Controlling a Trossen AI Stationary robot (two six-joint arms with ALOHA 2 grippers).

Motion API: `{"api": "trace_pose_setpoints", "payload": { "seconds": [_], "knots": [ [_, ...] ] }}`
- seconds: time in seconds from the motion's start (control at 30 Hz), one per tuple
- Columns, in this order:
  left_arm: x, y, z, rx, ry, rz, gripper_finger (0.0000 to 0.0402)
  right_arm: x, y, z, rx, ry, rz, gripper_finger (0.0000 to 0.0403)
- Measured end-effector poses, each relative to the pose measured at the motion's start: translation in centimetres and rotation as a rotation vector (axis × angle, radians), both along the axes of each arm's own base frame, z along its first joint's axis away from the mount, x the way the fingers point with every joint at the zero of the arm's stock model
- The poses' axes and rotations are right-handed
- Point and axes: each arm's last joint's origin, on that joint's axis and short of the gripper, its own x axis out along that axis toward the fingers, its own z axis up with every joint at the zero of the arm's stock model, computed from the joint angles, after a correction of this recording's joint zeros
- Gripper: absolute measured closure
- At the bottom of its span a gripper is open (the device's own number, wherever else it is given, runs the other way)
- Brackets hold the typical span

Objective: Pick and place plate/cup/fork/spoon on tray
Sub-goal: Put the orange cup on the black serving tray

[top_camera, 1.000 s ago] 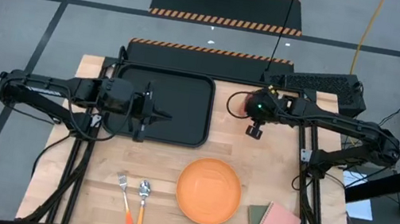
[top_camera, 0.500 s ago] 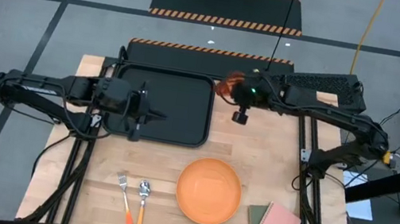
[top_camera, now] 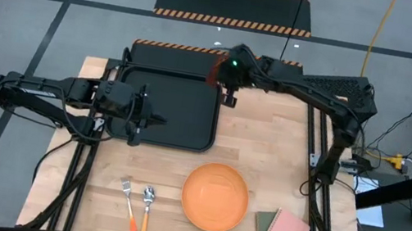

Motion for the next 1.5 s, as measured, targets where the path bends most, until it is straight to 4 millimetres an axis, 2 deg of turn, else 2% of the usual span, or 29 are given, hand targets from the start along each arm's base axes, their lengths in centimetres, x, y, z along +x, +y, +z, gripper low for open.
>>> {"api": "trace_pose_setpoints", "payload": {
  "seconds": [0.23,0.67,1.13,1.5],
  "knots": [
    [0.0,0.0,0.1,0.004,-0.005,-0.002,0.0371,1.6,-3.2,-0.1,0.083,-0.013,0.018,0.0403],
    [0.2,0.0,0.3,0.05,-0.03,-0.028,0.0371,2.4,-6.1,-3.6,0.24,0.007,0.013,0.0403],
    [0.4,0.0,0.6,0.082,-0.071,-0.044,0.0371,3.1,-7.4,-6.5,0.321,0.046,0.008,0.0403],
    [0.4,0.0,0.6,0.081,-0.07,-0.044,0.0371,3.2,-7.8,-7.3,0.327,0.056,-0.002,0.039]
  ]
}}
